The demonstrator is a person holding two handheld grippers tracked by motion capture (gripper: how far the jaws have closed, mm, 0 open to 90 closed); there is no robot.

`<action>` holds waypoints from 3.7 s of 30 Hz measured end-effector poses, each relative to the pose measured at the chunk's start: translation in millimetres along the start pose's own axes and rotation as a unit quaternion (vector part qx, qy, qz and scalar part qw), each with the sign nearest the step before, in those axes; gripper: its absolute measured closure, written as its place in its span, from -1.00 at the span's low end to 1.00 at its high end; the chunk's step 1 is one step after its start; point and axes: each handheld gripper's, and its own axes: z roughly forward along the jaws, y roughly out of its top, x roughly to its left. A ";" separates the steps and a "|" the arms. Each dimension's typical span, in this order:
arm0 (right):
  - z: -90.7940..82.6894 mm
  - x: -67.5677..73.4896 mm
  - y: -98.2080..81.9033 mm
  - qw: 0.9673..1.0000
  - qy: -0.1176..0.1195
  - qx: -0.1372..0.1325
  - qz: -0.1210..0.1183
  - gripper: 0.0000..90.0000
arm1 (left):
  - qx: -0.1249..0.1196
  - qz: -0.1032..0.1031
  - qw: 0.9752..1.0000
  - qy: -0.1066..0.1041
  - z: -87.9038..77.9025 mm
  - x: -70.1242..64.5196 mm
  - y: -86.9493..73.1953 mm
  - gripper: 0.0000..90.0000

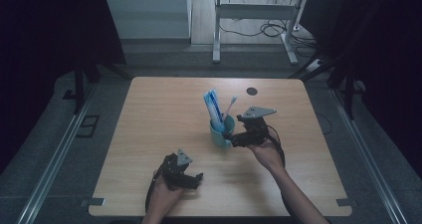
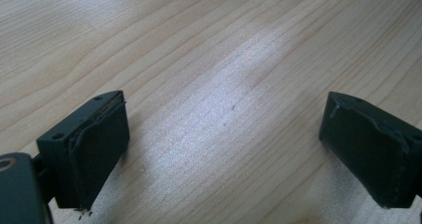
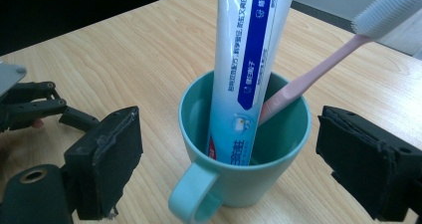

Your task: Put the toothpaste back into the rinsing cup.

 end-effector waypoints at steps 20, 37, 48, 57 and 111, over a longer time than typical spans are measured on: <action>-17.9 -2.5 -15.3 1.000 -0.002 0.015 -0.005 -0.88 | -0.001 0.000 1.000 0.000 0.1 0.0 0.0 -0.87; -33.8 -10.1 -30.8 1.000 -0.017 0.027 -0.002 -1.00 | -0.001 0.000 1.000 0.000 0.2 -0.1 0.0 -0.87; -47.5 -14.3 -41.6 0.999 -0.026 0.025 0.006 -1.00 | -0.001 -0.001 1.000 0.001 0.2 -0.1 -0.1 -0.87; -59.1 -17.8 -52.9 0.999 -0.041 0.027 0.013 -1.00 | -0.002 -0.003 1.000 0.000 0.3 -0.4 -0.1 -0.87; -80.4 -17.0 -163.1 0.989 -0.080 0.116 0.040 -1.00 | -0.002 -0.003 1.000 0.000 0.3 -0.5 -0.2 -0.87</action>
